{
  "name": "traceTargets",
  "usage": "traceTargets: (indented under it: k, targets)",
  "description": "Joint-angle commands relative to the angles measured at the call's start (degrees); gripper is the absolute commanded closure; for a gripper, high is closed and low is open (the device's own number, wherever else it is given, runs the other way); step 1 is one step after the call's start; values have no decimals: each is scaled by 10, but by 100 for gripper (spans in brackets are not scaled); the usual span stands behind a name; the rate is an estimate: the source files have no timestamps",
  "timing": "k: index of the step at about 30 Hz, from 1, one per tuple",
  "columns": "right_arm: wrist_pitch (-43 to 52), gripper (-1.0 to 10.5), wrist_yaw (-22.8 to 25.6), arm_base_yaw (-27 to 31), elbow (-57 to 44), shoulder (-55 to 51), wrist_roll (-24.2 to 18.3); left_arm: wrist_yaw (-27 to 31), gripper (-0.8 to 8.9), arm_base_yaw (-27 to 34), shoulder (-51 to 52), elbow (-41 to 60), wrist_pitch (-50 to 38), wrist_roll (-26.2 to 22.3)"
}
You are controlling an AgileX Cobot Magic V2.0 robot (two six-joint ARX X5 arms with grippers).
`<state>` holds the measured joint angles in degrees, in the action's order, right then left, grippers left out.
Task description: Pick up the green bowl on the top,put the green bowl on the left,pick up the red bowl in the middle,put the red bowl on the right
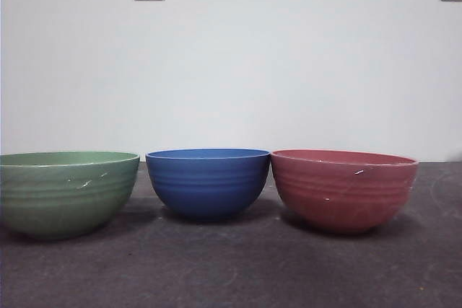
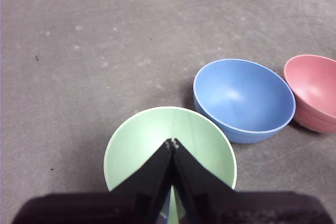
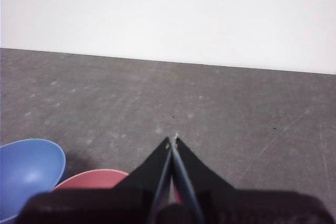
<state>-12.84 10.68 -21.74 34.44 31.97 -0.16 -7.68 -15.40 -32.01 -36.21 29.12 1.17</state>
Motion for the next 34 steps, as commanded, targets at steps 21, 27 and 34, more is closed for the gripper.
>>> traceTargets:
  k: [21,27,34]
  targets:
    - [4,944,2,0,-4,-2,7,70,817,107,318,238,-138,-63]
    - [3,944,2,0,-4,-1,7,60,817,114,318,330,-186,-35]
    - [3,944,2,0,-4,-1,7,59,817,114,319,356,-174,9]
